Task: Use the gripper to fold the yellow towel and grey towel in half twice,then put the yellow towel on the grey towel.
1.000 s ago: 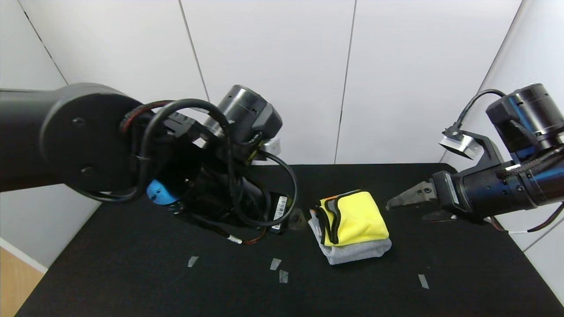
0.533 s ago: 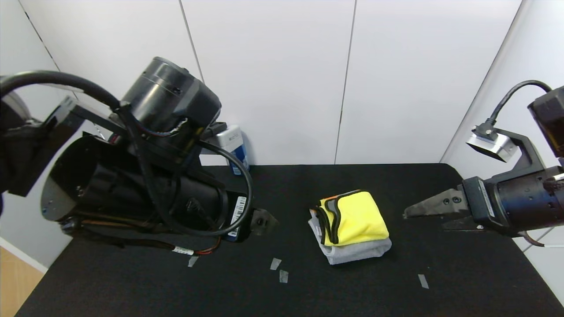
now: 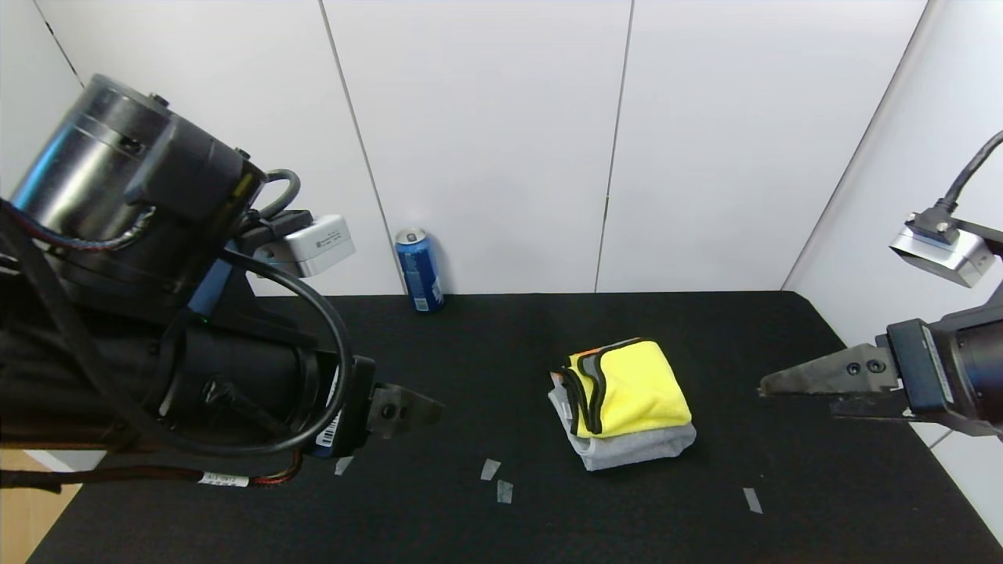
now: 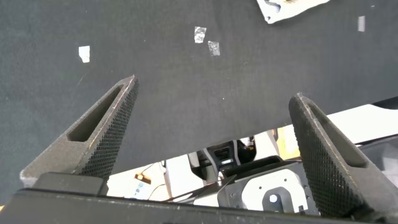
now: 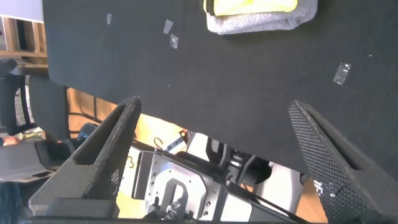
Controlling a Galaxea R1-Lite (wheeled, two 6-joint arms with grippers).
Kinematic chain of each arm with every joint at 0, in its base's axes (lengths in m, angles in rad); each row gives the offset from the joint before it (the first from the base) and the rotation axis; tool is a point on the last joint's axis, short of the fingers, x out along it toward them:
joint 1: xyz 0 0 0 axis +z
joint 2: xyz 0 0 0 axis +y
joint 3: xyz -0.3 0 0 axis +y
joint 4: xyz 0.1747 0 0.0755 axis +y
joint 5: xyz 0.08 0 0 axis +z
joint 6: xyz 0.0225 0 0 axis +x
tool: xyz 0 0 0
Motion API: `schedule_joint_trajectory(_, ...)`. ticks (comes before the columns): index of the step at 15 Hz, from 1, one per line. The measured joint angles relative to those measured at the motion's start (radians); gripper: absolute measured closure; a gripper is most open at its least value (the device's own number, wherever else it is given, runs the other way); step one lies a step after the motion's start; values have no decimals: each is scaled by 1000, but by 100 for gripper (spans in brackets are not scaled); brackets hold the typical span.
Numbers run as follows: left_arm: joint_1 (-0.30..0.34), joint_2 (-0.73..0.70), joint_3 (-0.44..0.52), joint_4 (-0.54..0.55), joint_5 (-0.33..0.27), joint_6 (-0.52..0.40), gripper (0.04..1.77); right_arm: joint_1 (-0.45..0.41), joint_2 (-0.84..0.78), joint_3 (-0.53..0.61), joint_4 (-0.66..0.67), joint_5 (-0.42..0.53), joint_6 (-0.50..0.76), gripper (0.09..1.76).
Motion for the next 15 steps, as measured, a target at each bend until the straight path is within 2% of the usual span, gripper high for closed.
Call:
schedule_joint_trajectory(3,5,-41,24,2,-1,0,9,-4,-33,5,23,-7,0,14)
schedule_joint_trajectory(7,27,-104,42,41,0,2,9,-4,-74,38,33,-157,-21,14)
schedule_joint_trajectory(9,47,-143,53,45,18,7,9,-4,-104,60,33,-164,-29,14)
schedule_joint_trajectory(12,66,-206,89,44,82,15,9,-24,-161,90,34,-176,-43,14)
schedule_joint_trajectory(15,94,-279,113,46,89,20,9,-81,-225,121,33,-179,-81,14)
